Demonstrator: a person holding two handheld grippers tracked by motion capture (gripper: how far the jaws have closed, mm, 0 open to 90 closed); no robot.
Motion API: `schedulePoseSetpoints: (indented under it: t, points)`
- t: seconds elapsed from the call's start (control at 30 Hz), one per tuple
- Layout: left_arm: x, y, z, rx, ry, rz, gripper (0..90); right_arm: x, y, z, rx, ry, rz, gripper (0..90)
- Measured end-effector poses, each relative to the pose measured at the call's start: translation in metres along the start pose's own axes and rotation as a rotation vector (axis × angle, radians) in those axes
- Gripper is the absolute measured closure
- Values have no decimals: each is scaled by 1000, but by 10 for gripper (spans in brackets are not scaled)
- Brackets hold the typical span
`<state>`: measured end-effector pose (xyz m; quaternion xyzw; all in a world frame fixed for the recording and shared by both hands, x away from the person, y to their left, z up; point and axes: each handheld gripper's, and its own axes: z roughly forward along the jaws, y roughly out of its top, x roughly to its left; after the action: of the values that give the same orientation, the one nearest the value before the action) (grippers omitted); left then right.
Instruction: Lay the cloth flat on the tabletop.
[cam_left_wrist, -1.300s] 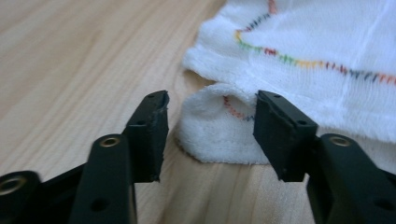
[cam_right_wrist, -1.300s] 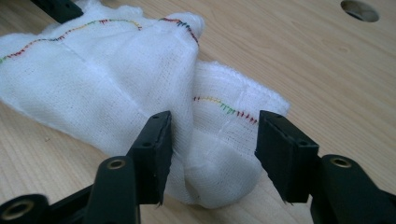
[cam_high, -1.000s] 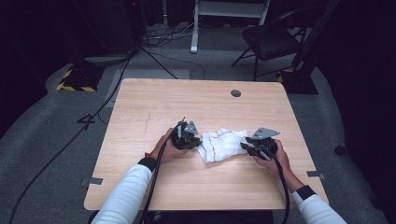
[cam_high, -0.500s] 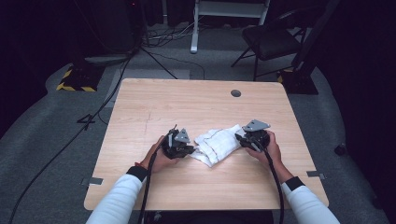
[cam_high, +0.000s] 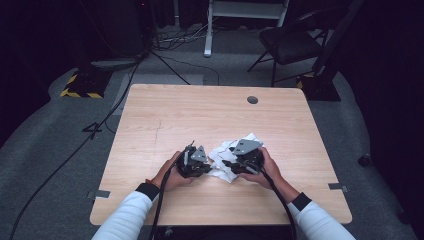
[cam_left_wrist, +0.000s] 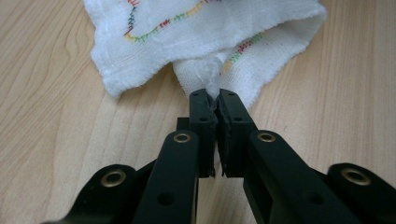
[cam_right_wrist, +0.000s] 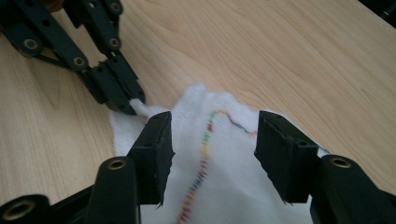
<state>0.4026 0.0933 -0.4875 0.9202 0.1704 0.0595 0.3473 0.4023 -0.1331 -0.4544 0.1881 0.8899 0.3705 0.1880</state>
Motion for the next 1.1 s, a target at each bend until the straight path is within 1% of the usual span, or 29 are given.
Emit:
schedulePoseSetpoints:
  t: [0.03, 0.07, 0.1, 0.13, 0.17, 0.2, 0.23, 0.27, 0.33, 0.4, 0.5, 0.57, 0.7, 0.8, 0.87, 0.93, 1.0, 1.1]
  points:
    - [0, 0, 0, -1, 0, 1, 855, 3, 2, 4, 1, 1, -12, 463]
    - [0, 0, 0, -2, -2, 8, 855, 4, 4, 9, 2, 1, -12, 463]
    - [-1, 0, 0, 1, -1, 9, 855, 5, 6, 14, 6, 12, -2, 463]
    - [-1, 0, 1, 6, 3, 23, 855, 5, 7, 17, 8, 21, 4, 463]
    - [-1, 0, 2, 3, 1, 21, 856, 6, 7, 21, 20, 24, 8, 465]
    - [-1, 0, 2, -2, -4, 17, 856, 6, 8, 28, 43, 16, 5, 493]
    - [0, 0, 2, 1, -2, 18, 856, 6, 8, 28, 43, 16, 5, 493]
    - [0, 0, 2, 6, -3, 12, 856, 6, 8, 31, 52, 17, 7, 511]
    - [0, 0, 3, 4, -2, 11, 856, 6, 6, 36, 78, 22, 8, 562]
    - [0, 0, 3, 6, 0, 15, 856, 7, 4, 40, 102, 26, -6, 636]
    - [0, 0, 4, 6, 2, 16, 856, 8, 2, 42, 107, 23, -7, 735]
    - [-1, 0, 4, 3, 4, 17, 856, 7, 2, 39, 97, 18, -9, 788]
    - [-1, 0, 4, 6, 4, 21, 857, 6, 2, 31, 80, 26, -14, 816]
    - [-3, 2, 4, 16, 25, 32, 856, 6, 2, 22, 71, 40, -26, 820]
    - [-3, 2, 4, 14, 26, 29, 857, 5, 1, 16, 61, 16, -27, 832]
    - [-3, 1, 4, 16, 26, 25, 857, -1, 0, 6, 40, 12, -6, 848]
    - [-3, 1, 4, 16, 26, 24, 857, -2, -1, 3, 41, 9, -8, 849]
    - [-3, 2, 4, 18, 28, 26, 857, -6, -4, -10, 25, -4, 2, 850]
